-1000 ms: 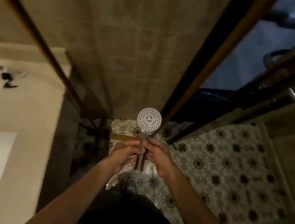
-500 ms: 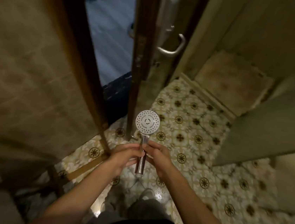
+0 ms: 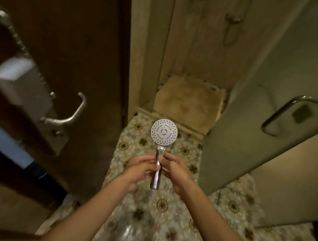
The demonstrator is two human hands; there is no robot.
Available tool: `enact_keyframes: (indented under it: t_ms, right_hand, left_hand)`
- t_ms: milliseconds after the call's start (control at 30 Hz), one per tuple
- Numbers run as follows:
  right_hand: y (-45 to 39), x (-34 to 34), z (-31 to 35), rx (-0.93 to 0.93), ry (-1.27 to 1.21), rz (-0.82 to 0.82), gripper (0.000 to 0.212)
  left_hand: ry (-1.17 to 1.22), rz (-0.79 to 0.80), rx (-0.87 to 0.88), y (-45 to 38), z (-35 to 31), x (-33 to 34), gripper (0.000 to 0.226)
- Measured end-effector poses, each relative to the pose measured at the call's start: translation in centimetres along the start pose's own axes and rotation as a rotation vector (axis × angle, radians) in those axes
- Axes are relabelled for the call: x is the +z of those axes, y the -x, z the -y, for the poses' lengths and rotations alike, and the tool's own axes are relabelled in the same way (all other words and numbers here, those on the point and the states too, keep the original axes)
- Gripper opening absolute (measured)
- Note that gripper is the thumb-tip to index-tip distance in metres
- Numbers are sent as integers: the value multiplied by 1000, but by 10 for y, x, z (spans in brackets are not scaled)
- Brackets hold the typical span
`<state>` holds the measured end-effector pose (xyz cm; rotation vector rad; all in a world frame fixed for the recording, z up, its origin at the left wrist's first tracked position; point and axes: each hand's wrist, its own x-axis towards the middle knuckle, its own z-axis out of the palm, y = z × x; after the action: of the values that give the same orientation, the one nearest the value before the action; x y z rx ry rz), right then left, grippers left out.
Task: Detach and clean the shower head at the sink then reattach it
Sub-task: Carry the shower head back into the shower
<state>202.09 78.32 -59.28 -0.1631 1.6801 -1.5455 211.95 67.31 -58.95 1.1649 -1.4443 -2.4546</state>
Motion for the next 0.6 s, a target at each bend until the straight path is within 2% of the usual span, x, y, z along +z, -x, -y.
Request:
enact_keyframes:
  t_ms: [267, 600]
  right_hand:
    - [-99, -36, 141, -178, 5, -105, 24]
    - [-226, -46, 299, -379, 12, -215, 27]
  left_hand:
    - [-81, 77, 166, -100, -138, 70, 43]
    - [-146, 168, 322, -226, -306, 120, 31]
